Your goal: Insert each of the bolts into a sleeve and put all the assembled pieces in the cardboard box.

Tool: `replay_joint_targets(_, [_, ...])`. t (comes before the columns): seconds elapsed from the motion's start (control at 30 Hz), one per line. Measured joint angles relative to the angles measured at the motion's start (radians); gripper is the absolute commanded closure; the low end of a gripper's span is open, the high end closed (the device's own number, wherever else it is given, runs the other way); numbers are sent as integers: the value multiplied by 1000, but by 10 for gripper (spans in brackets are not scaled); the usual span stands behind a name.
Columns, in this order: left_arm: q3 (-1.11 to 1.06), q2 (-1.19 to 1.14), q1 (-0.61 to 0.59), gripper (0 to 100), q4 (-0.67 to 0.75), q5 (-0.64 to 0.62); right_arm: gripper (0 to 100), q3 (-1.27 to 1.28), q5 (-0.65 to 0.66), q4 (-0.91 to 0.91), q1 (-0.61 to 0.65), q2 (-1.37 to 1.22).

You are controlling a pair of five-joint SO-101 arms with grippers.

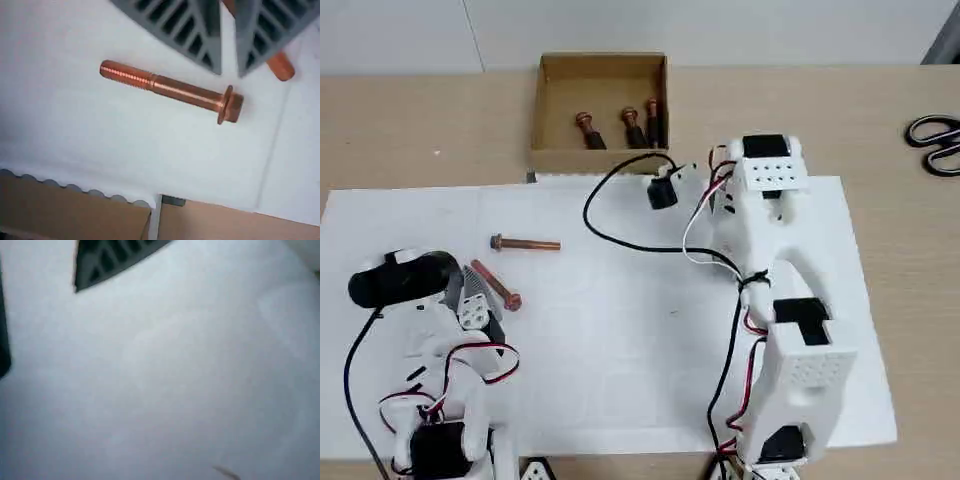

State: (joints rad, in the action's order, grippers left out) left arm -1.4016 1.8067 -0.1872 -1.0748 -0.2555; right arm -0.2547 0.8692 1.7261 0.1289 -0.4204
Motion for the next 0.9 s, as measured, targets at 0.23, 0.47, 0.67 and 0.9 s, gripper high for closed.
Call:
replay_joint_targets(0.23, [0, 0, 0, 993, 0, 0, 750, 0, 0, -18, 0, -57])
replay_joint_targets(0.47, [0, 0, 0, 993, 0, 0, 760, -2, 2, -57, -5, -117])
replay_joint_targets(0.67, [0, 0, 0, 993, 0, 0, 909, -17, 0, -91, -11, -138])
replay_joint_targets(0.9, [0, 0, 0, 993, 0, 0, 971, -20, 0, -124, -17, -158])
